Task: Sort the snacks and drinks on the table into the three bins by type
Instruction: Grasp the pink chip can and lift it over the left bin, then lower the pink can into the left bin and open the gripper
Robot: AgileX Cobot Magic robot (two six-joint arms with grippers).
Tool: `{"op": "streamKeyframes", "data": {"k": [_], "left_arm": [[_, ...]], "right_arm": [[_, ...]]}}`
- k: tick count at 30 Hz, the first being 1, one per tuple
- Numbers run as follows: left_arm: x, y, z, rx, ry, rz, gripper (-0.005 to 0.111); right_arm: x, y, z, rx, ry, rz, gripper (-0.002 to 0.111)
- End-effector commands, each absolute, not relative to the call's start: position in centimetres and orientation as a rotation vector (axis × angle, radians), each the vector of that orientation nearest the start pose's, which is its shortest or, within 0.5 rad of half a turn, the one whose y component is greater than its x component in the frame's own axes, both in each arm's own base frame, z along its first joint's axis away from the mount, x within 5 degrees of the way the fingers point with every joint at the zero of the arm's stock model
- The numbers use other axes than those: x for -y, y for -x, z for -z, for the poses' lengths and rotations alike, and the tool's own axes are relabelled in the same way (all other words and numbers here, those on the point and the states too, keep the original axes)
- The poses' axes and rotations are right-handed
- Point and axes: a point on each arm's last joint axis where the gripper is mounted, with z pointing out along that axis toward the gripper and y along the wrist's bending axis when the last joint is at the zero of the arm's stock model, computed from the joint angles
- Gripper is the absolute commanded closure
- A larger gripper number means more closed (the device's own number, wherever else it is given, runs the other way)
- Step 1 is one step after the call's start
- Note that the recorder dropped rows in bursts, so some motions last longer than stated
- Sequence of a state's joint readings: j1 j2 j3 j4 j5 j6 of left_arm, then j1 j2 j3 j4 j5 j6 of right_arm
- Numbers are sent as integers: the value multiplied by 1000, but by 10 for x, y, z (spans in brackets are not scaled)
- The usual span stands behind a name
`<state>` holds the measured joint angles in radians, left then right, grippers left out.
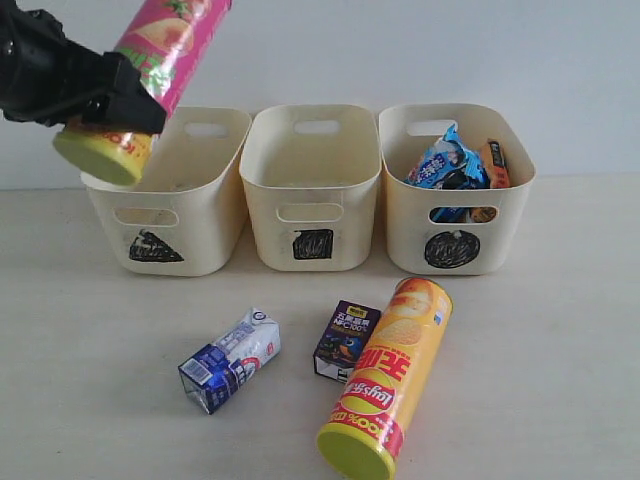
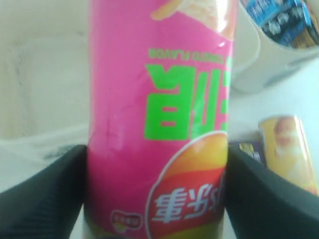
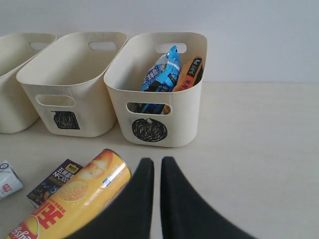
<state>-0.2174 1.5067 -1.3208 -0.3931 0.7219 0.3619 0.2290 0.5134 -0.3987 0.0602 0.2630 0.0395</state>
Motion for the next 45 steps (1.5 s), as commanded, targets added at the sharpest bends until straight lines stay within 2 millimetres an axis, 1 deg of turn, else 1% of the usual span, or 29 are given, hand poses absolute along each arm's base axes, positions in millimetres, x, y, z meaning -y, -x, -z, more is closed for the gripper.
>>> {"op": "streamKeyframes", "data": {"k": [1, 5, 12, 15, 17, 20, 23, 28, 33, 35, 36, 38, 42, 44, 45], "left_arm": [[96, -340, -354, -2230, -398, 353, 102], [99, -358, -352, -2217, -360, 342, 102], [97, -388, -352, -2236, -276, 253, 102], [90, -406, -353, -2237, -207, 201, 102], [83, -418, -349, -2259, -159, 179, 102], [75, -433, -339, -2283, -100, 178, 102], [71, -446, -323, -2309, -74, 173, 102], [71, -463, -298, -2344, -68, 167, 102], [73, -473, -280, -2365, -67, 165, 102], [73, -475, -274, -2376, -67, 164, 98], [73, -476, -271, -2382, -67, 163, 93], [73, -477, -266, -2392, -66, 164, 81], [74, -477, -266, -2393, -52, 175, 51], [74, -477, -266, -2395, -52, 175, 41], [74, -476, -267, -2394, -52, 175, 39]], "right_arm": [[-27, -108, -285, -1851, 135, -239, 107], [-27, -108, -285, -1853, 135, -238, 107], [-27, -108, -285, -1855, 135, -238, 107], [-27, -108, -284, -1857, 136, -238, 107], [-27, -108, -284, -1857, 136, -238, 107], [-27, -108, -284, -1857, 136, -238, 107], [-27, -108, -284, -1857, 136, -238, 107], [-27, -108, -284, -1857, 136, -238, 107], [-27, -108, -284, -1857, 136, -238, 107], [-27, -108, -284, -1857, 136, -238, 107], [-27, -108, -284, -1857, 136, -238, 107], [-27, -108, -284, -1857, 136, -238, 107], [-27, -108, -284, -1857, 136, -238, 107], [-27, -108, -284, -1857, 136, -238, 107], [-27, -108, -284, -1857, 136, -238, 107]]}}
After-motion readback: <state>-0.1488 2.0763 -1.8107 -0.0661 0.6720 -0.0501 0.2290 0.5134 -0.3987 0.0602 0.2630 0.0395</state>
